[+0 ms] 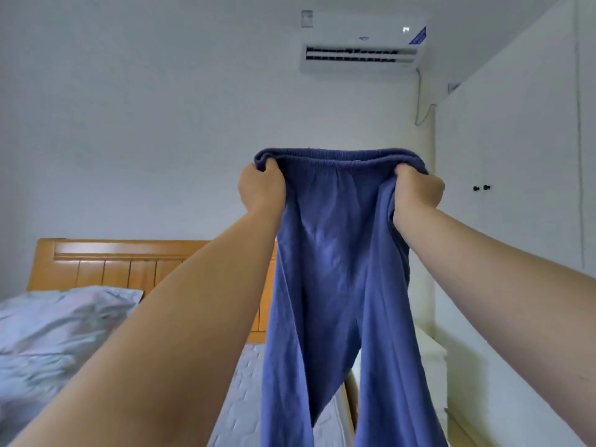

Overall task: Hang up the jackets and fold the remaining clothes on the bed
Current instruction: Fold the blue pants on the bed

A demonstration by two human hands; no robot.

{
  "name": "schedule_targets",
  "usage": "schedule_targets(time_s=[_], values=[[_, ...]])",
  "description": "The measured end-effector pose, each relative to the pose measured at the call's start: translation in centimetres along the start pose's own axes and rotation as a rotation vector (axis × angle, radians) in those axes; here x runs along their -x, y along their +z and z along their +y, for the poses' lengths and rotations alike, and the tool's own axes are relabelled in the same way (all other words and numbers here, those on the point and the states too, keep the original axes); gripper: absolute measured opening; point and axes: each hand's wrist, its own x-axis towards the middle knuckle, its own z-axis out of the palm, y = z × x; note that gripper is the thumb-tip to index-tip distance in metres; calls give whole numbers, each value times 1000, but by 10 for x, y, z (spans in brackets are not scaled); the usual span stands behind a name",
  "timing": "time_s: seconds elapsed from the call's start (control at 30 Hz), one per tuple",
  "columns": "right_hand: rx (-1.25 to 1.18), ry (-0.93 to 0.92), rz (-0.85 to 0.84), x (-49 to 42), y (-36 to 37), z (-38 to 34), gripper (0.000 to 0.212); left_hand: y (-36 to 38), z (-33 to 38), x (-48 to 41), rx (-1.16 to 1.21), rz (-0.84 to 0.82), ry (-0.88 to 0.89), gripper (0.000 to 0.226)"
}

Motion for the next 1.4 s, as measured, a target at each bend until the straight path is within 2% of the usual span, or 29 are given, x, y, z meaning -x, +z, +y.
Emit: schedule_targets(time_s=[0.1,0.13,0.27,0.37,0.5,0.57,0.63,0.7,0.77,0.8,0.83,0.93,0.97,1.0,1.03,1.1,1.2,1.27,1.3,1.4], values=[[219,20,-156,6,14,48,6,-28,-38,-14,-204,-28,-30,31],[328,54,-226,9,15,70,8,-37,-55,-17,-306,-76,-72,34],[697,346,-579,28,1,179,45,-81,-139,-8,-755,-433,-364,31],[795,632,-826,56,-22,263,51,-107,-216,11,-1026,-644,-464,26],[848,793,-910,91,-48,370,50,-131,-321,44,-1380,-763,-493,26],[1012,686,-927,103,-56,413,46,-142,-366,59,-1449,-740,-525,23],[1184,563,-900,108,-61,442,40,-148,-401,73,-1401,-704,-564,27],[1265,557,-856,108,-60,465,37,-147,-433,83,-1242,-642,-712,24],[1259,553,-795,102,-47,484,26,-140,-452,85,-1034,-514,-871,26],[1182,555,-740,97,-37,491,19,-133,-459,79,-928,-450,-898,23],[1084,552,-688,89,-25,498,14,-124,-463,71,-808,-381,-887,18],[932,351,-617,63,15,504,15,-95,-475,37,-613,-241,-757,33],[897,294,-659,61,26,505,26,-85,-474,32,-569,-268,-706,35],[849,283,-718,62,33,505,47,-76,-475,31,-516,-312,-660,42],[825,311,-761,66,34,511,65,-69,-480,34,-493,-369,-641,58],[863,362,-836,85,22,521,79,-71,-488,59,-509,-506,-623,81],[917,420,-1001,125,-32,556,76,-89,-542,127,-750,-833,-538,73],[1019,420,-1101,154,-78,576,73,-108,-584,182,-869,-932,-565,67],[1080,434,-1127,167,-98,584,72,-114,-591,209,-896,-950,-602,68],[1248,467,-1167,210,-155,599,62,-124,-552,283,-1029,-1116,-573,70]])
